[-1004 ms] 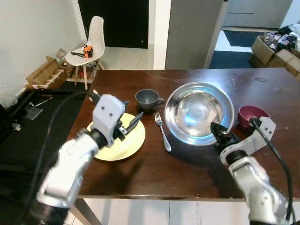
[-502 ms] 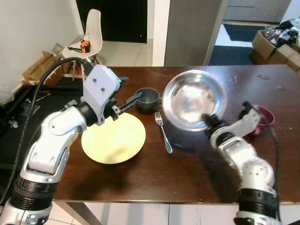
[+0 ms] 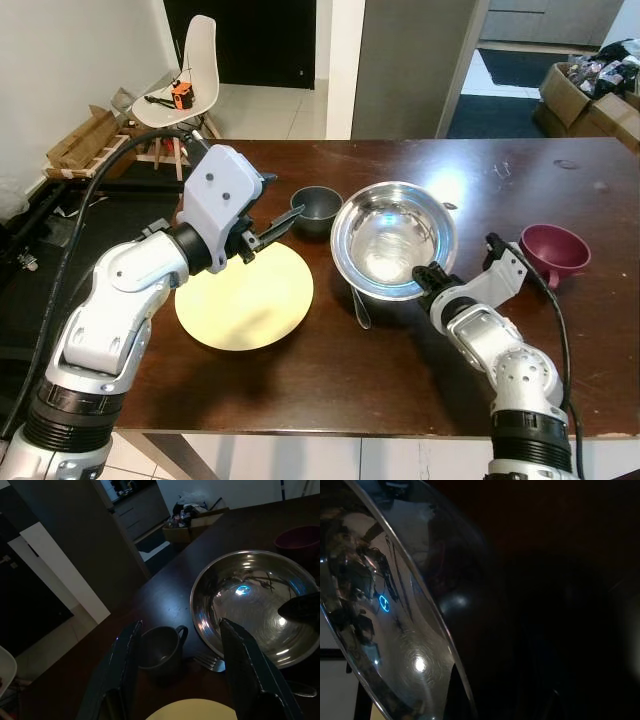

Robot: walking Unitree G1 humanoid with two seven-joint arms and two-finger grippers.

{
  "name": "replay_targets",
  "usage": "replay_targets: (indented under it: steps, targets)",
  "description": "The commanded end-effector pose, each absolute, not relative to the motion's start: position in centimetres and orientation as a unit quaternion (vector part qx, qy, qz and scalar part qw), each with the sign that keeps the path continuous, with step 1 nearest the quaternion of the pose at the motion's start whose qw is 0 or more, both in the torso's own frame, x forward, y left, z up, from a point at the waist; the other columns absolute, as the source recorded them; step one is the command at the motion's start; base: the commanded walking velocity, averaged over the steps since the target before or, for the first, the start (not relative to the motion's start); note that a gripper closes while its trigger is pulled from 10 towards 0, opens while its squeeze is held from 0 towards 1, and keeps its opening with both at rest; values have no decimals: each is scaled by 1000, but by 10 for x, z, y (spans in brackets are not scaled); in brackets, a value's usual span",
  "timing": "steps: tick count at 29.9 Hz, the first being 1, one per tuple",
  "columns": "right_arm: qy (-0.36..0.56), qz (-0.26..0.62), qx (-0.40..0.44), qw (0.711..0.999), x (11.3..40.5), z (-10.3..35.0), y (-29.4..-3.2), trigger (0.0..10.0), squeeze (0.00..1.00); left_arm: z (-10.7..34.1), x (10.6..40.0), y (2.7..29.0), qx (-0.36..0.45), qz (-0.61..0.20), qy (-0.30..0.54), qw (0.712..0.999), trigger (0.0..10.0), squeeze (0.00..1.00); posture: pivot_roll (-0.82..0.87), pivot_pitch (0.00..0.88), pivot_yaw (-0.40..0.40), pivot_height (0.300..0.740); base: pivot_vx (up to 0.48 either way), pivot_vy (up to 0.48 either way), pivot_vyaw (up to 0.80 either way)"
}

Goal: Setting the table

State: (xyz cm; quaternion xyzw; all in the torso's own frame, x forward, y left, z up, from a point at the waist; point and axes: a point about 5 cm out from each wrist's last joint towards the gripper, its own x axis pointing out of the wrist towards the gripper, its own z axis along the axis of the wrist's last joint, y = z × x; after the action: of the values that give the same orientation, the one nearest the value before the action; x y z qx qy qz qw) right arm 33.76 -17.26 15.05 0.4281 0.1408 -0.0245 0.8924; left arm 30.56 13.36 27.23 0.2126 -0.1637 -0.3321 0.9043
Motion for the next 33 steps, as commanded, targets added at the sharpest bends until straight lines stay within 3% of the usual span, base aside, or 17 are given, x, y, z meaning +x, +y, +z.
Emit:
replay_targets:
  steps: [1,7,8,10,11,16,20,21,22,23,24,27,33]
  targets:
    - [143,-41,431,890,336,143,-177,10000,78,266,305,132,214,-338,-149,904,10000,0,-30,49,85,740,0,0,0]
    - [157,-41,449,878,335,133,-173,10000,106,264,305,133,213,-337,-145,906,10000,0,-23,50,84,740,0,0,0]
    - [160,-40,449,878,334,132,-172,10000,412,264,305,133,213,-336,-144,906,10000,0,-22,49,84,740,0,0,0]
    - [162,-40,448,878,334,131,-172,10000,412,264,305,134,213,-335,-144,906,10000,0,-20,49,84,740,0,0,0]
    - [163,-39,449,877,335,130,-171,10000,1000,263,305,134,213,-334,-143,907,10000,0,-19,48,84,740,0,0,0]
    - [151,-34,451,879,336,134,-171,10000,1000,261,305,135,212,-332,-140,908,10000,0,-20,45,85,740,0,0,0]
    - [103,-31,423,900,338,151,-178,10000,1000,260,307,136,206,-321,-139,914,10000,0,-24,42,85,740,0,0,0]
    - [86,-26,421,903,337,156,-178,10000,929,260,307,137,202,-318,-140,916,10000,0,-22,41,84,740,0,0,0]
    - [86,-26,421,903,337,156,-178,10000,929,260,307,137,202,-318,-140,916,10000,0,-22,41,84,740,0,0,0]
    - [56,-19,410,910,336,166,-179,10000,169,261,309,137,193,-311,-141,920,10000,0,-24,39,85,740,0,0,0]
    - [29,-15,405,914,334,174,-180,10000,0,263,310,138,184,-305,-142,924,10000,0,-25,39,85,740,0,0,0]
    - [-62,-31,339,938,326,202,-185,10000,0,265,312,138,146,-291,-143,935,10000,0,-34,35,86,740,0,0,0]
    - [-121,-31,297,947,317,221,-184,10000,0,267,318,141,95,-256,-137,952,10000,0,-37,31,86,740,0,0,0]
